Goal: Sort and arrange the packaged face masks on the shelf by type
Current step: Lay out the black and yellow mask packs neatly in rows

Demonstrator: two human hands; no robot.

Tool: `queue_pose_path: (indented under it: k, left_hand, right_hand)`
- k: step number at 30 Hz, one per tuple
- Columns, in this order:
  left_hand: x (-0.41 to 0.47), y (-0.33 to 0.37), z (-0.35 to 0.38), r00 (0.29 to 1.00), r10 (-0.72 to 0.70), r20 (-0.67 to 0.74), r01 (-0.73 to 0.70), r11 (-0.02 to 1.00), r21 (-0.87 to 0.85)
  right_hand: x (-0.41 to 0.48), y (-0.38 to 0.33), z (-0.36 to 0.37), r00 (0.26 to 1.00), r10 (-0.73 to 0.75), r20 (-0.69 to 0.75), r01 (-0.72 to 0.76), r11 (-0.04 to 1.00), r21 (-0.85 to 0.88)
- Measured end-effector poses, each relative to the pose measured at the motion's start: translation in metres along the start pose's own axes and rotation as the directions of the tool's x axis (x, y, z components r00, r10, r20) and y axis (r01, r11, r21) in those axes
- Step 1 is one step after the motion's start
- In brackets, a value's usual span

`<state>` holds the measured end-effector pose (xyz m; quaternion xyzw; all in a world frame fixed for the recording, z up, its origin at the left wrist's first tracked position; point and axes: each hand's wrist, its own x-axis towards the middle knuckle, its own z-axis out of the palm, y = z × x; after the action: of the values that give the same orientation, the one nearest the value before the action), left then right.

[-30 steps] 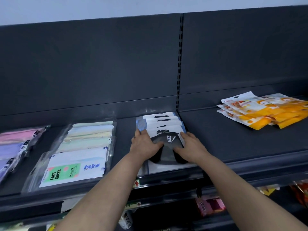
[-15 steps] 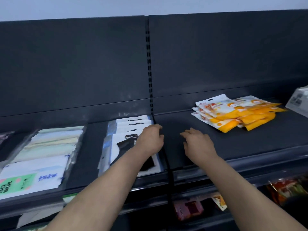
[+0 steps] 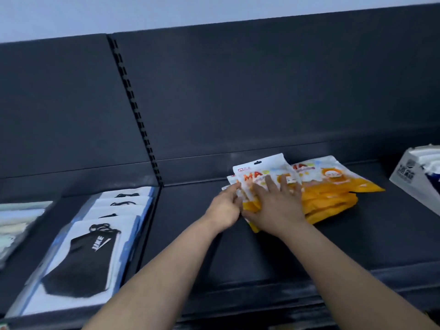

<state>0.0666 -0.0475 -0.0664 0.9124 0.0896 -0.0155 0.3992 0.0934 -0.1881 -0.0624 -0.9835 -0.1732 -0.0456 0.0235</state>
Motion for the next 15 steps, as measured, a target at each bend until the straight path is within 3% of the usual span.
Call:
queue_pose_path:
  k: [6, 8, 11, 13, 15]
  left_hand:
    - [0.032, 0.046, 0.047, 0.998, 0.021, 0.058, -0.025, 0.997, 0.071]
    - [0.038, 0.057, 0.052, 0.996, 0.087, -0.020, -0.082, 0.975, 0.205]
    - [0.043, 0.065, 0.050, 0.935, 0.327, -0.137, -0.235, 0.861, 0.451]
    - [0.050, 0.067, 0.048, 0.892, 0.451, -0.015, -0.374, 0.759, 0.533]
    - [0.059, 0.067, 0.050, 0.863, 0.487, 0.137, -0.447, 0.605, 0.659]
  right_hand:
    - [0.001, 0.071, -0.006, 0.998, 0.049, 0.043, -0.051, 0.997, 0.049]
    - [0.001, 0.091, -0.013, 0.999, 0.032, 0.032, -0.036, 0.990, 0.137]
    - [-0.003, 0.111, -0.017, 0.991, -0.044, -0.123, 0.085, 0.931, 0.355]
    - [-0.006, 0.122, -0.014, 0.971, -0.003, -0.240, 0.100, 0.914, 0.393]
    - [-0.009, 0.132, -0.009, 0.975, 0.043, -0.220, 0.031, 0.945, 0.326]
